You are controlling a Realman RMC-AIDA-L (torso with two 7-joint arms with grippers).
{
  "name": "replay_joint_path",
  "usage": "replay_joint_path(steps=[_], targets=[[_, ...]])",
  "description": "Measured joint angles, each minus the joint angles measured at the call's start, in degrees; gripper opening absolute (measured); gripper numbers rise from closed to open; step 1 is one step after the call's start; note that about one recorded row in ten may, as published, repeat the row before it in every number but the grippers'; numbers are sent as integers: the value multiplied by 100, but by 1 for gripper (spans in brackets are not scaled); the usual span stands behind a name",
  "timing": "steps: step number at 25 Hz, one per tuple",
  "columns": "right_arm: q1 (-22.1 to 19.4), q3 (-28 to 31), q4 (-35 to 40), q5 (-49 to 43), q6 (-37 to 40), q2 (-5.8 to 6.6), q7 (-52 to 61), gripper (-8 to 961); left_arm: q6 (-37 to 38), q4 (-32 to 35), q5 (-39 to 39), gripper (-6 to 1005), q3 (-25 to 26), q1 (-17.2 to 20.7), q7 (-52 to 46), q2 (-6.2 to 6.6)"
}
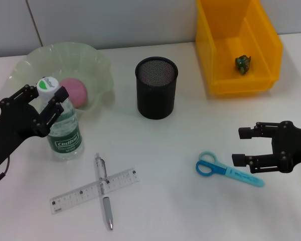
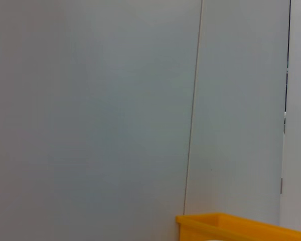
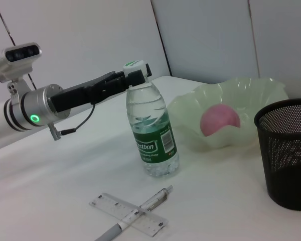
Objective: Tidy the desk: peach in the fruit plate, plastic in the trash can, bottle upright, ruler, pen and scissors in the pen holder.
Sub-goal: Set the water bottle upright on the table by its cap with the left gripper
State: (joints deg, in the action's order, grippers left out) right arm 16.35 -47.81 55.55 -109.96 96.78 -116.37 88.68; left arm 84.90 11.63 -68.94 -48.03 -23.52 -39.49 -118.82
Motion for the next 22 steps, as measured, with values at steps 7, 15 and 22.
replay_joint_path(steps=[7,15,22], targets=[[8,0,-9,0,-2,-16,0,809,-55,-41,40,580,-22,-13,29,-1],[9,0,-9,1,-2,-25,0,809,-67,-40,40,584,-42,-21,30,4],[9,0,-18,1,-2,-30,0,809,-40,-37,45,588,-31,-8,-3,8]])
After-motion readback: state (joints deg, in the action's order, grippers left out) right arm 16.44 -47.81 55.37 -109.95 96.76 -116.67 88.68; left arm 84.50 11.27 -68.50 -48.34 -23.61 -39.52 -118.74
